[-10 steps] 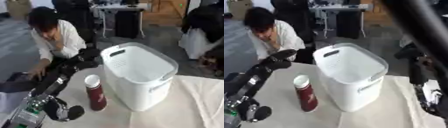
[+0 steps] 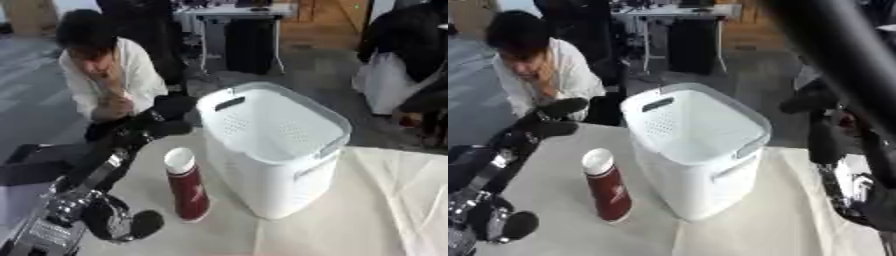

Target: Pick up objects on the table and place them in the box.

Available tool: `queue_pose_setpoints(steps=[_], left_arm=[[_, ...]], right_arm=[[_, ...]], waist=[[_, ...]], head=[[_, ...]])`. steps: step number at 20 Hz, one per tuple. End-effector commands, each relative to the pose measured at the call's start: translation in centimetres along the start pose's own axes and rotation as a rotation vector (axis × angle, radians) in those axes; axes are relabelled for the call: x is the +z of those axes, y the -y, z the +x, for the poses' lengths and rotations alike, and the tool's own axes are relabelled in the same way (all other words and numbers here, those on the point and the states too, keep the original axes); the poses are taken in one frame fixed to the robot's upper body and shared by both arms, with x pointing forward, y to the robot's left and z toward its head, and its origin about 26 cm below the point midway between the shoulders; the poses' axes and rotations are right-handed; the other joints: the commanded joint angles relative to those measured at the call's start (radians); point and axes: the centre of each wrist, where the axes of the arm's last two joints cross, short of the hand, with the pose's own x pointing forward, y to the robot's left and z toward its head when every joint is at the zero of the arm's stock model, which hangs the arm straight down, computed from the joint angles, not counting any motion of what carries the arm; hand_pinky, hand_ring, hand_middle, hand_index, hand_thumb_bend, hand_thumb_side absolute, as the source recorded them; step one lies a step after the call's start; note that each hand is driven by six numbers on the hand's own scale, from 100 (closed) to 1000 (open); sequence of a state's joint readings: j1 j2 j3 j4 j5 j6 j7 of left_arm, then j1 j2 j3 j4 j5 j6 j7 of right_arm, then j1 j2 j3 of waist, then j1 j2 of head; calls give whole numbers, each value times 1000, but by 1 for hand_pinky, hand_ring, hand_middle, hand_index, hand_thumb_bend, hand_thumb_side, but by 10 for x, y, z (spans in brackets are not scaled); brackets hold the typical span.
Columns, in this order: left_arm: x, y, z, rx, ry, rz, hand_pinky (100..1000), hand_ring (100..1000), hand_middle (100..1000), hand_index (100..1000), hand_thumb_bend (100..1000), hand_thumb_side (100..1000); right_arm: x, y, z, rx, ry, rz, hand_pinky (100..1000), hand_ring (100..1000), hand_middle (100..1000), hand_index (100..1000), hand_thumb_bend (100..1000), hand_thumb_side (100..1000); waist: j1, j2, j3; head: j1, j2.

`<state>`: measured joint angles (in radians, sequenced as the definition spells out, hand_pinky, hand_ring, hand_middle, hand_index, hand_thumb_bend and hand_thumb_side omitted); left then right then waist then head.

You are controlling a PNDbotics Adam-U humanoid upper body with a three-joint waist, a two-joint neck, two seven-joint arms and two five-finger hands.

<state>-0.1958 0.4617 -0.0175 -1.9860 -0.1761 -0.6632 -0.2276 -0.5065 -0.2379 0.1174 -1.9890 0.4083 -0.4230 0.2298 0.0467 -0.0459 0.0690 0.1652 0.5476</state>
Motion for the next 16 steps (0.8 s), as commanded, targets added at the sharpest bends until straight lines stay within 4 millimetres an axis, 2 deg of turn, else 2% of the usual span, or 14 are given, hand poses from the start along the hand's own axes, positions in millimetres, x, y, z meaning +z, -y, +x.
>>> queue_pose_setpoints(steps=[1, 6, 7, 8, 9, 10, 11, 16], left_arm=[[-3, -8, 2, -19, 16, -16, 1000, 1000, 1000, 938, 633, 837], [-11, -15, 1, -24, 7, -43, 1000, 1000, 1000, 937, 613, 845], [-13, -18, 1, -31, 0, -62, 1000, 1000, 1000, 943, 568, 872], [-14, -22, 1, -39, -12, -85, 1000, 1000, 1000, 946, 583, 863], [-15, -24, 1, -41, -19, -100, 1000, 1000, 1000, 947, 540, 897], [-16, -28, 1, -51, -33, -129, 1000, 1000, 1000, 948, 534, 901], [-18, -34, 1, -71, -56, -175, 1000, 1000, 1000, 939, 476, 924], [-23, -61, -16, -180, -215, -448, 1000, 1000, 1000, 997, 415, 1000]], right_arm=[[-4, 5, 2, 19, 18, 3, 244, 535, 538, 666, 100, 849], [-3, 4, 2, 17, 13, 19, 243, 536, 541, 667, 100, 856], [-2, 4, 2, 16, 11, 21, 245, 536, 541, 668, 100, 857], [-2, 3, 2, 15, 10, 23, 245, 536, 541, 668, 100, 857], [-2, 3, 2, 15, 9, 24, 245, 536, 541, 668, 100, 856], [-2, 3, 2, 14, 7, 25, 244, 536, 541, 668, 100, 857], [-1, 3, 2, 13, 6, 29, 242, 536, 540, 668, 100, 860], [0, 1, 2, 7, 2, 47, 242, 536, 540, 668, 100, 862]], waist=[[0, -6, -1], [-1, -10, 1], [0, -12, 0], [1, -13, -2], [2, -14, -2], [3, -15, -3], [5, -17, -4], [12, -24, -10]], head=[[-13, 0], [-20, 0], [-13, -2], [-8, -4], [-4, -6], [0, -8], [3, -13], [18, -32]])
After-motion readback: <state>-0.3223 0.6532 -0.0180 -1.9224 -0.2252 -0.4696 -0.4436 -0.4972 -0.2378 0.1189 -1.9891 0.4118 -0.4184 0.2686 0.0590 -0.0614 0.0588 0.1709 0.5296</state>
